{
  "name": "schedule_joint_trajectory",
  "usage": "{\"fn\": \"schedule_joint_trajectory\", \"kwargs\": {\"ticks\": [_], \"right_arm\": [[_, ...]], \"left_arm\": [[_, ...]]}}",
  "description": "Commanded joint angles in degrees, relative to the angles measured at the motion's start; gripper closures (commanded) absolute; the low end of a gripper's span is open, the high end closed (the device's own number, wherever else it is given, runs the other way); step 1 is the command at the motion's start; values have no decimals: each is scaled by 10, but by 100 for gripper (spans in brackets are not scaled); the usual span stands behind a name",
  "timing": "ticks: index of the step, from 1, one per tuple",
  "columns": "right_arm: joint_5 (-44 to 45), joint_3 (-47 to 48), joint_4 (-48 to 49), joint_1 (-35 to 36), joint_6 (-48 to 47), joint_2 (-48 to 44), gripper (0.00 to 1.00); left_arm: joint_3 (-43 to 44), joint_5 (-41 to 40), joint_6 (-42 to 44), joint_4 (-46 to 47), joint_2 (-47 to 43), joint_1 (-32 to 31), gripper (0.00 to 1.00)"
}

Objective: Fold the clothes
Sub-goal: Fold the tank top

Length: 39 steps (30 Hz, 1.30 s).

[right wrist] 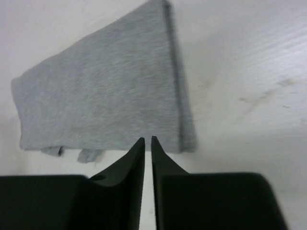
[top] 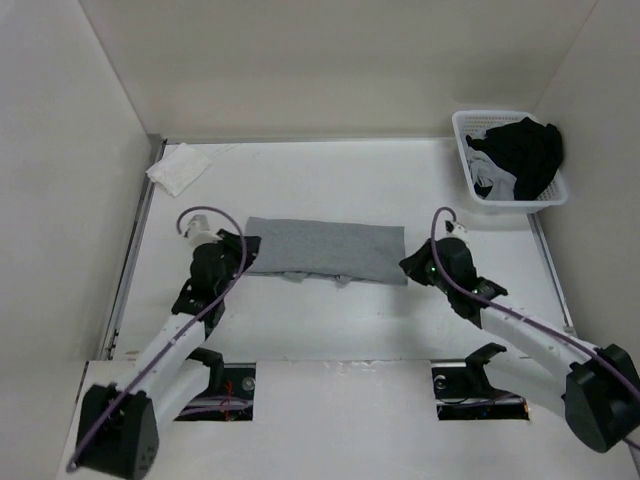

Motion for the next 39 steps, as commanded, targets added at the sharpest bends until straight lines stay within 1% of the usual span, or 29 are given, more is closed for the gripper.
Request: {"fn": "schedule_joint_trajectory", "kwargs": {"ticks": [1,3,5,6,8,10,13,16,19,21,23,26,28,30,33,35,39], "right_arm": [[-25,71,48,60,-32,57,93],[-44,97,84,94,-35,106,96],[-56,112,138,116,-30,162,97],[-62,119,164,123,-27,191,97],[-74,125,211,131,-15,246,98],[-80,122,243,132,3,290,99],[-82,94,276,132,28,313,99],[-79,57,292,125,36,306,99],[-74,33,289,110,43,296,99],[-74,19,284,106,45,277,98],[-74,9,267,103,45,245,95],[-73,-7,235,89,28,159,83],[-60,-21,219,53,13,107,73],[-55,-30,198,-6,8,81,65],[-59,-18,167,-77,0,92,58],[-59,1,155,-101,-9,124,56],[-81,25,158,-112,-18,194,53]], "left_arm": [[68,-41,-2,47,81,-139,84],[95,-79,0,92,157,-216,84],[119,-88,-8,134,231,-265,84],[128,-86,-15,151,266,-278,84],[138,-82,-25,181,326,-297,85],[135,-75,-34,201,369,-301,86],[112,-55,-53,223,400,-294,87],[79,-48,-57,241,408,-285,87],[53,-46,-61,242,407,-272,87],[39,-40,-62,242,395,-265,87],[29,-37,-62,241,375,-259,87],[22,-36,-56,235,335,-253,85],[22,-36,-52,231,307,-253,83],[28,-37,-47,227,288,-254,82],[39,-36,-40,218,275,-253,81],[45,-36,-36,218,276,-252,80],[46,-25,-32,225,277,-252,80]]}}
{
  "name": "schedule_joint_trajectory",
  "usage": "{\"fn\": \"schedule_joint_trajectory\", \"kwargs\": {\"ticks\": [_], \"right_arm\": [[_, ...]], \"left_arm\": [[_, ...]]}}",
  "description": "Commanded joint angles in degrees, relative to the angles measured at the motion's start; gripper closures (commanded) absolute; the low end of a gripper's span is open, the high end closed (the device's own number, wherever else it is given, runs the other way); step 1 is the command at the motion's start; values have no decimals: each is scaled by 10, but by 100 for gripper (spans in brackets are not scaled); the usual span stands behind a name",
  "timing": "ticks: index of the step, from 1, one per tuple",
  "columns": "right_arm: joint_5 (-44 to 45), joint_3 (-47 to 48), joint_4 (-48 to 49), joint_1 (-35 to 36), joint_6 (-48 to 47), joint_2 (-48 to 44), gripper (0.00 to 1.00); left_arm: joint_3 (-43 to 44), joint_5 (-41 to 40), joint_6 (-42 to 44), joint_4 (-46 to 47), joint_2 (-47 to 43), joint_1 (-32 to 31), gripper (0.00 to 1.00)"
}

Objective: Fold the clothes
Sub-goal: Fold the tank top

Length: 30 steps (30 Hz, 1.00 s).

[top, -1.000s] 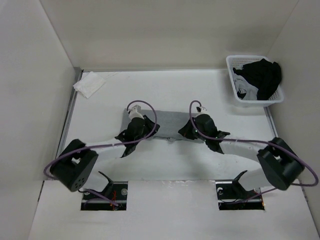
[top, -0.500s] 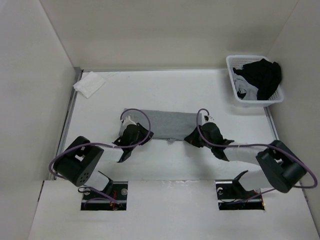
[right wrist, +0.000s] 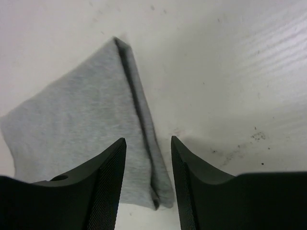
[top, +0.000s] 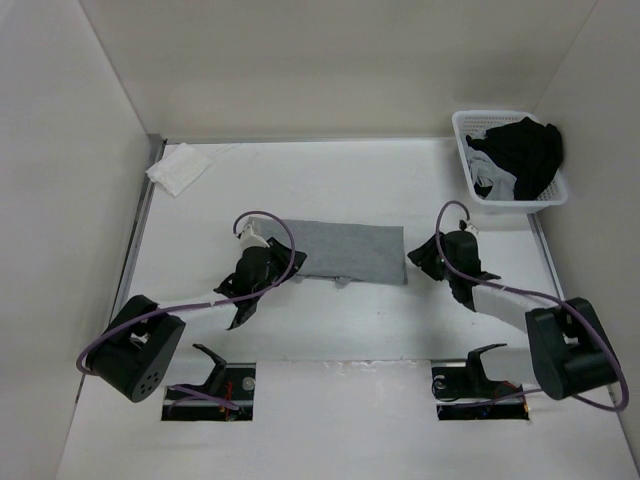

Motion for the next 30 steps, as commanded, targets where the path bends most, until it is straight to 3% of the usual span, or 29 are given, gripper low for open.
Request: {"fn": "schedule_joint_trajectory", "kwargs": {"ticks": [1,9,18,23,30], "right_arm": [[-31,31,-3,-1,-16,49,52],[-80,27,64,1,34,115,54],[-77,49,67,6,50,142,96],[-47,7,56,-14,44,56,100],[23,8,-120,-18,4,-155,100]], "left_arm": [[16,15,15,20,-8,5,80],[12,33,20,27,-3,21,80],[15,33,20,23,-22,23,80],[12,33,19,21,-27,23,80],[26,38,17,17,-31,16,80]]}}
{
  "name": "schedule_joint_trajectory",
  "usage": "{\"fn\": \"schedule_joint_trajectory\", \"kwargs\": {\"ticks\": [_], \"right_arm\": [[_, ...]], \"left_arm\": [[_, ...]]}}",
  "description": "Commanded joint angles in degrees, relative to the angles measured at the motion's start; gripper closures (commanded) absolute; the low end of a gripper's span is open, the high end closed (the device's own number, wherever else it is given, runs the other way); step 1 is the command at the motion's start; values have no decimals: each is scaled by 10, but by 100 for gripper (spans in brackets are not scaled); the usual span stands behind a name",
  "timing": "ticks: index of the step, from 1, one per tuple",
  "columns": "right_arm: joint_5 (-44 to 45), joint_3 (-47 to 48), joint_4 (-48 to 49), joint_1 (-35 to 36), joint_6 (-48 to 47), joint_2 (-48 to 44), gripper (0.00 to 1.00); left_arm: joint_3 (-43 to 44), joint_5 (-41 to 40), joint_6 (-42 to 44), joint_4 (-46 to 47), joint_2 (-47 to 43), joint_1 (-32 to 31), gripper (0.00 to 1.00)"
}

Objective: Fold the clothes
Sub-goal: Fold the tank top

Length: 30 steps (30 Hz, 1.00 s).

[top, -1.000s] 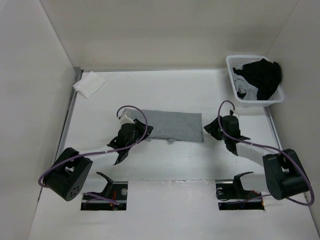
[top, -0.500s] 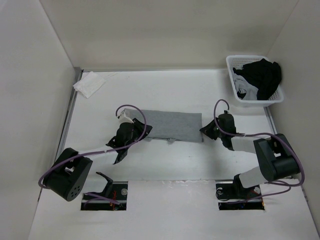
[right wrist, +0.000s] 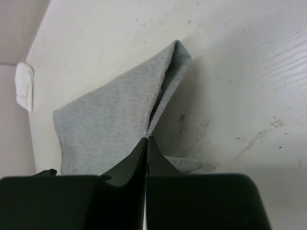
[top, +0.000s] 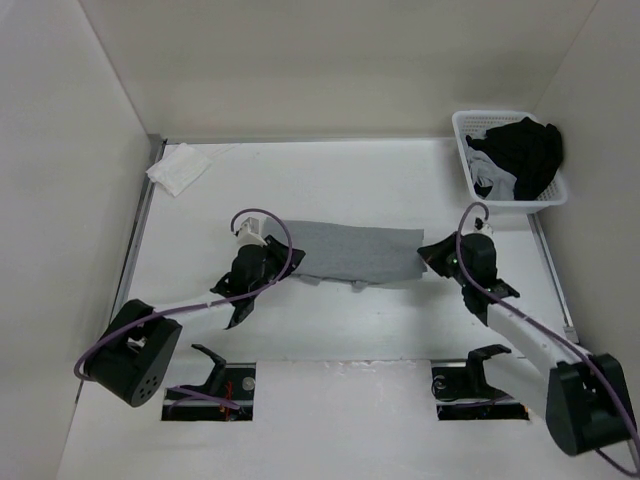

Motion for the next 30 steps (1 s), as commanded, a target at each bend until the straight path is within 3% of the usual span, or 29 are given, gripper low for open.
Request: {"fn": "schedule_joint_trajectory", "kwargs": {"ticks": [1,5,9,15,24,27,30], "right_arm": [[65,33,-106,4,-39,-80,100],[114,114,-188,56,-73,-111,100],[168,212,-232,149,-102,-55,100],[236,371,-267,293,-126,117,100],[233,675,-344,384,-146,439,99],[235,769,-366,398,-139,533,91],[211,799,-350,405,-103,568,80]], "left_arm": [[27,12,3,18,-20,-5,80],[26,11,3,-2,-51,-5,80],[13,11,3,-21,-94,7,80],[-6,17,0,-72,-175,47,80],[-21,56,-7,-145,-285,135,80],[-25,73,-11,-160,-306,169,79],[-28,87,-12,-164,-310,192,79]]}}
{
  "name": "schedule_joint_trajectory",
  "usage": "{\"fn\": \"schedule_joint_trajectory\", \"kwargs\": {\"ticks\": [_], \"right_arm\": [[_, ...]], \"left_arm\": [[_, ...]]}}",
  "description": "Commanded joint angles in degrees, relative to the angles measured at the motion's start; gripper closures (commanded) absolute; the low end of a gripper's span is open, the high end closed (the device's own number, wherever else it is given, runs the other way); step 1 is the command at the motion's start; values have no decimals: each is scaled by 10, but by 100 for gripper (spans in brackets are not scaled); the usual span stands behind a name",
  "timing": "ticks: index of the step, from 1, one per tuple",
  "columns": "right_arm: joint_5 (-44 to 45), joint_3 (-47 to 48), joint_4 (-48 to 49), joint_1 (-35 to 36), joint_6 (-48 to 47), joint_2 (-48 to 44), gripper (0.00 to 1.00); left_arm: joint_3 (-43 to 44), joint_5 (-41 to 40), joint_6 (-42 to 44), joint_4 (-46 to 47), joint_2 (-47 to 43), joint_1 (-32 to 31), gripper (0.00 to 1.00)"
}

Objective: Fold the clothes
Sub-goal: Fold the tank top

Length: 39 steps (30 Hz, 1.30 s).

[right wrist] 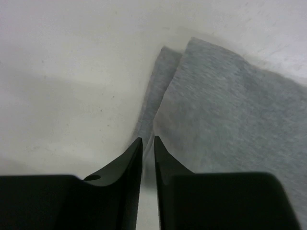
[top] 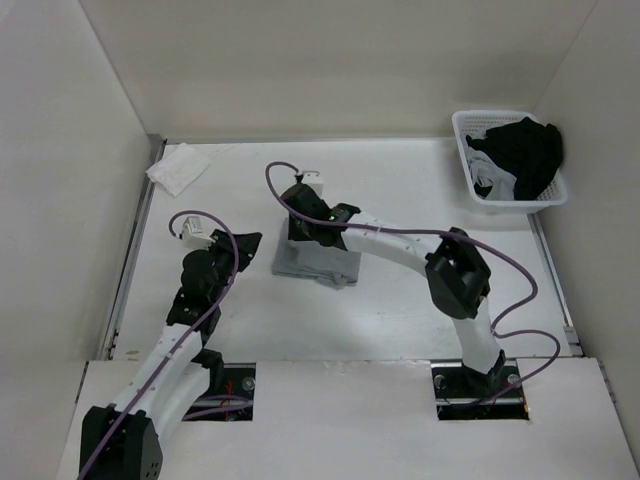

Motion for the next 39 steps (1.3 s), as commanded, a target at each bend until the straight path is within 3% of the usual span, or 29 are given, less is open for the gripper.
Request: {"fn": "schedule_joint_trajectory", "kwargs": {"ticks": [1,3,7,11,15,19,23,31,39], "right_arm": [[-19,34,1,11,30,8,74],[-42,4,38,14,32,-16,66],[-52,-117,122,8,32,-106,66],[-75,-228,198,-40,22,-167,84],[-156,-280,290,-90,12,-161,94],[-262,-281,358,-131,29,-107,93],[-311,-272,414,-156,63,-53,91],[-325,-198,386,-195,118,32,89],[-316,-143,349,-203,128,62,88]], "left_arm": [[-8,30,-4,-3,-9,20,79],[-8,27,-6,0,-2,21,79],[9,10,-5,26,40,-17,79],[40,-24,-1,82,128,-93,79],[80,-49,6,144,249,-151,79],[100,-46,-3,184,355,-160,79],[84,-45,-8,201,411,-159,80],[9,-45,-4,226,440,-143,80],[-24,-60,-1,190,293,-141,78]]}}
